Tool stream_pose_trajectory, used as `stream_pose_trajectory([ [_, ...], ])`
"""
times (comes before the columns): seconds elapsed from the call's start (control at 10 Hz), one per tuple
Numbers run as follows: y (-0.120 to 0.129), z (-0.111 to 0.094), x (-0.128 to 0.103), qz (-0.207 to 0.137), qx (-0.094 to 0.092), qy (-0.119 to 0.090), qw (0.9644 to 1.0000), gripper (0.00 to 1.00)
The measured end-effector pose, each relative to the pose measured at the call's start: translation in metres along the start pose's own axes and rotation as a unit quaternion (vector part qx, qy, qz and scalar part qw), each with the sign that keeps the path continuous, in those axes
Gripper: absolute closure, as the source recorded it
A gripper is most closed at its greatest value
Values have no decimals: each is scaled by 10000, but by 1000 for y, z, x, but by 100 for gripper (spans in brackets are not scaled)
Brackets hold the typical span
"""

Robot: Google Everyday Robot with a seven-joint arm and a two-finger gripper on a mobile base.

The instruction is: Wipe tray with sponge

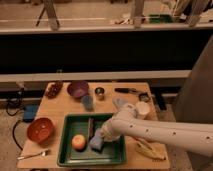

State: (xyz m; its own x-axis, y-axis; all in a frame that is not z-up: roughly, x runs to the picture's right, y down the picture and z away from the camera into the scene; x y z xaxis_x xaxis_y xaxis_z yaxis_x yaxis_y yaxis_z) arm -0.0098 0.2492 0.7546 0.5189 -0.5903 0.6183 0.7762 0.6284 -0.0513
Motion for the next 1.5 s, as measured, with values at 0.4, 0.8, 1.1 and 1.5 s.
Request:
stream_pose_trajectory([
  [0.4,20,-8,9,-17,253,-197,9995,100],
  [0.8,41,-22,15,-27,370,-235,9990,100],
  [1.1,45,-29,31,-80,460,-149,9988,100],
  [1.5,27,-14,41,-319,389,-150,9986,100],
])
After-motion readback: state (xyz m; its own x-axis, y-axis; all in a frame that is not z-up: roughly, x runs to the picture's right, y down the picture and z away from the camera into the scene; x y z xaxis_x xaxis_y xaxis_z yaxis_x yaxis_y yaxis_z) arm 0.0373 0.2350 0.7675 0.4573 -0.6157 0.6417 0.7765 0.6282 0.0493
